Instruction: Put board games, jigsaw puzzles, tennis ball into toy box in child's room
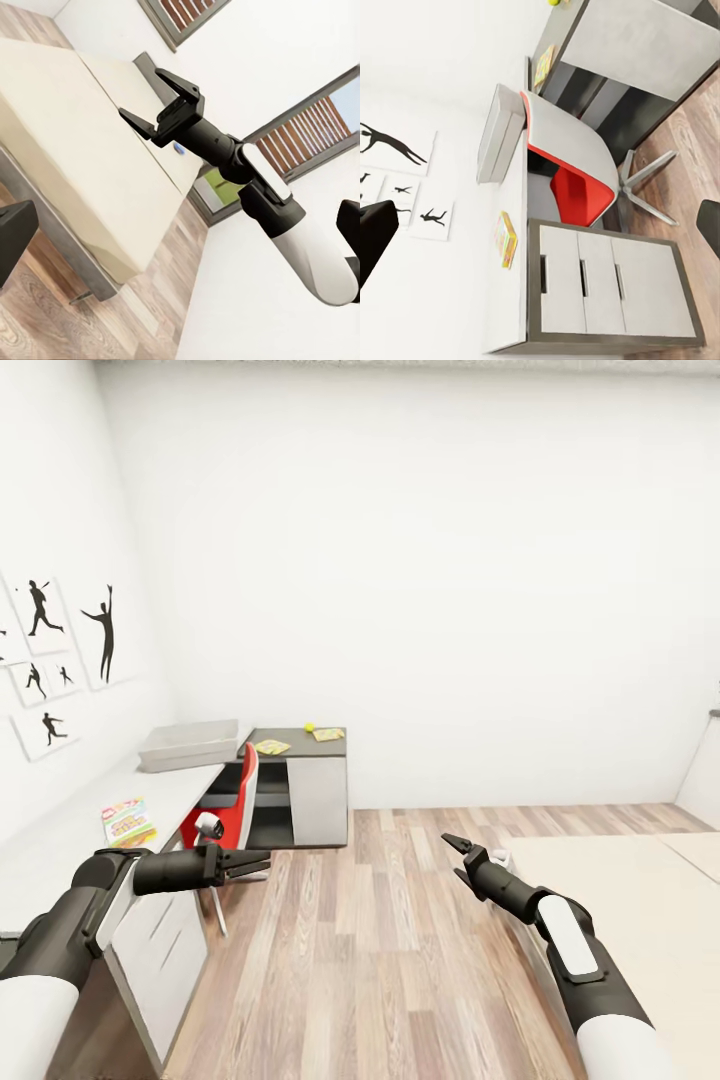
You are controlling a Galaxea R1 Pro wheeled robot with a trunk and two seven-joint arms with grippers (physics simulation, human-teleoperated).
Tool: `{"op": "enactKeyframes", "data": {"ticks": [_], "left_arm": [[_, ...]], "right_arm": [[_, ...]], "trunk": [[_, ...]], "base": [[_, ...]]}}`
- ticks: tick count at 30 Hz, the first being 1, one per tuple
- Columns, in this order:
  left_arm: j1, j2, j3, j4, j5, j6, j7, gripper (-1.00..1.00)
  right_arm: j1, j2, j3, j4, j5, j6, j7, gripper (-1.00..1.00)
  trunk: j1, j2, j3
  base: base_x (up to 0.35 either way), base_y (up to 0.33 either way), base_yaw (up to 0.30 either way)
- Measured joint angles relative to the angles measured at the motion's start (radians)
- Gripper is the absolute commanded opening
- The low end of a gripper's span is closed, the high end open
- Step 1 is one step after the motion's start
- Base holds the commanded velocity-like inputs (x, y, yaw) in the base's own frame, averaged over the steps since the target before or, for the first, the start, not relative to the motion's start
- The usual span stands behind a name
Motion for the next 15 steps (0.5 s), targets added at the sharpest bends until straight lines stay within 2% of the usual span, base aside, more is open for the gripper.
{"op": "enactKeyframes", "data": {"ticks": [10,15], "left_arm": [[0.000,0.000,0.000,0.000,0.000,0.000,0.001,1.00],[0.001,0.000,0.000,0.000,0.000,0.000,0.001,1.00]], "right_arm": [[0.000,0.000,0.000,0.000,0.000,0.000,0.000,1.00],[0.000,0.000,0.000,0.000,0.000,0.000,0.000,1.00]], "trunk": [[0.000,0.000,0.000],[0.000,0.000,0.000]], "base": [[-0.031,-0.005,0.000],[-0.070,-0.141,0.000]]}}
